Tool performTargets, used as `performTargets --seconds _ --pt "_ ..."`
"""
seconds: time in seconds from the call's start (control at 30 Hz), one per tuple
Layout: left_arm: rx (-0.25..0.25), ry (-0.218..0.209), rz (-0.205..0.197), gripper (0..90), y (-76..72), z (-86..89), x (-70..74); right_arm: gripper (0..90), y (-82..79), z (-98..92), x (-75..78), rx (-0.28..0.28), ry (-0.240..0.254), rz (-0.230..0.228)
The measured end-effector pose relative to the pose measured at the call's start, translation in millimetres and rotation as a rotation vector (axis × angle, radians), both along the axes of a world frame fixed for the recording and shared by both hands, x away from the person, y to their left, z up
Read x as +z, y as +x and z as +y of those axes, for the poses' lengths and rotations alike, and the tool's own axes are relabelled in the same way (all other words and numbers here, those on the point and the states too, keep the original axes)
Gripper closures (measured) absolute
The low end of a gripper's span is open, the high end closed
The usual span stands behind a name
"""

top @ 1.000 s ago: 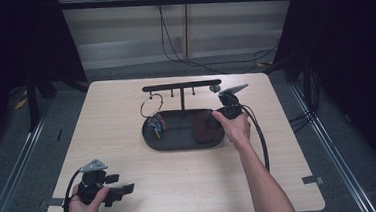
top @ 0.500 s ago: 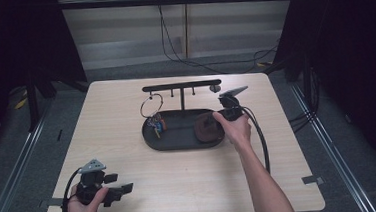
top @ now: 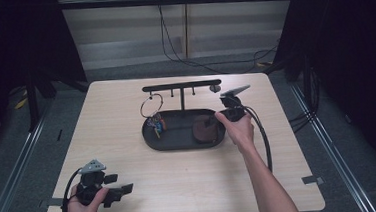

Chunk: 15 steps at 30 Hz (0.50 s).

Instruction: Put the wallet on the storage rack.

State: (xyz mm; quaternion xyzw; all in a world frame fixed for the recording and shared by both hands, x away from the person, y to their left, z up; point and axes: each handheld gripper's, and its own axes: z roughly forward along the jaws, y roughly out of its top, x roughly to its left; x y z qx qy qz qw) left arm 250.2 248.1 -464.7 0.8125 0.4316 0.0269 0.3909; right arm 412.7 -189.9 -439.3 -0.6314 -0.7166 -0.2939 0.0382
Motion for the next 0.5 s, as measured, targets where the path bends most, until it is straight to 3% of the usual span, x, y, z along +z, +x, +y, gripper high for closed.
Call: performTargets --seconds 0.37,0.5 --pt "-0.005 0.0 0.003 24.1 0.0 -1.0 0.1 22.8 -15.9 -4.9 14.4 0.047 -0.032 -0.072" --pt "-0.014 0.009 -0.006 24.2 0.3 -1.5 -1.0 20.3 -23.4 -8.4 12.5 0.061 -0.037 -0.071"
